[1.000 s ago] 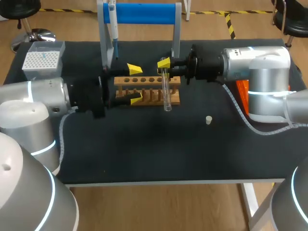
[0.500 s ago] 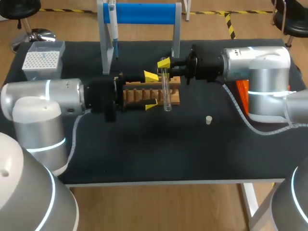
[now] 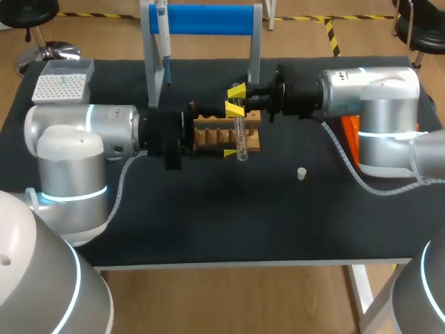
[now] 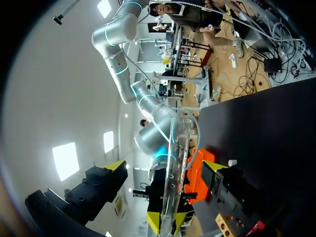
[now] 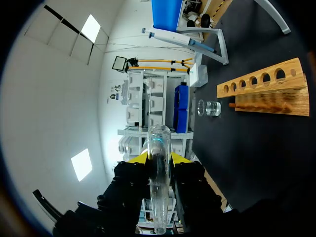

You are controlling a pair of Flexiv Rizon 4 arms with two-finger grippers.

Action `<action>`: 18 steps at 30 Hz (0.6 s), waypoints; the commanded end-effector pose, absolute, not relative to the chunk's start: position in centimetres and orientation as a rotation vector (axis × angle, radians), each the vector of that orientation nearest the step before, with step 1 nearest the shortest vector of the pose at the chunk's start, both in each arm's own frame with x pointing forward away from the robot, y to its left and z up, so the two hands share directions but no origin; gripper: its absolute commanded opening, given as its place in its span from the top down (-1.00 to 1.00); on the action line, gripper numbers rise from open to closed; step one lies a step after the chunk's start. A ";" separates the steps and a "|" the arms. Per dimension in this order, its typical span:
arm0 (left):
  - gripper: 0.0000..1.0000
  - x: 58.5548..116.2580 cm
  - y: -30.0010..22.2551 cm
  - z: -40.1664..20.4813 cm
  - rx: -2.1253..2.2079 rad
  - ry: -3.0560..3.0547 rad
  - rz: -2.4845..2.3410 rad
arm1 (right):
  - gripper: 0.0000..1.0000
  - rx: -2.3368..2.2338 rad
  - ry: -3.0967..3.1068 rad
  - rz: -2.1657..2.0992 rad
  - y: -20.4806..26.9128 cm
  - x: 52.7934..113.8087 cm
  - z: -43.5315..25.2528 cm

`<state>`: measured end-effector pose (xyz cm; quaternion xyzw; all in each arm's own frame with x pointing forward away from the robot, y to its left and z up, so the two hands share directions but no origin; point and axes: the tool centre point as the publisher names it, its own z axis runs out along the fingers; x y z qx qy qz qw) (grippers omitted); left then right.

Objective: Invert the test tube, pick up the pipette, mount the tip to pipette, aspirate from beaker and dispense into the tube, eject the tip, return the pipette, and cap with the stopper.

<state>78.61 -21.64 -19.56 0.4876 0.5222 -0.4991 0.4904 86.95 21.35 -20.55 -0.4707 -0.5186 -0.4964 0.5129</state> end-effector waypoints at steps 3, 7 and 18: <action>-0.57 78.6 -21.9 -19.7 1.185 1.272 -1.219 | 1.00 -1.135 -1.248 -1.194 21.3 86.9 -20.5; -0.44 78.4 -22.1 -19.8 1.189 1.281 -1.217 | 1.00 -1.135 -1.248 -1.194 21.3 86.9 -20.5; -0.29 77.9 -22.6 -19.6 1.197 1.258 -1.196 | 1.00 -1.135 -1.248 -1.194 21.3 86.9 -20.5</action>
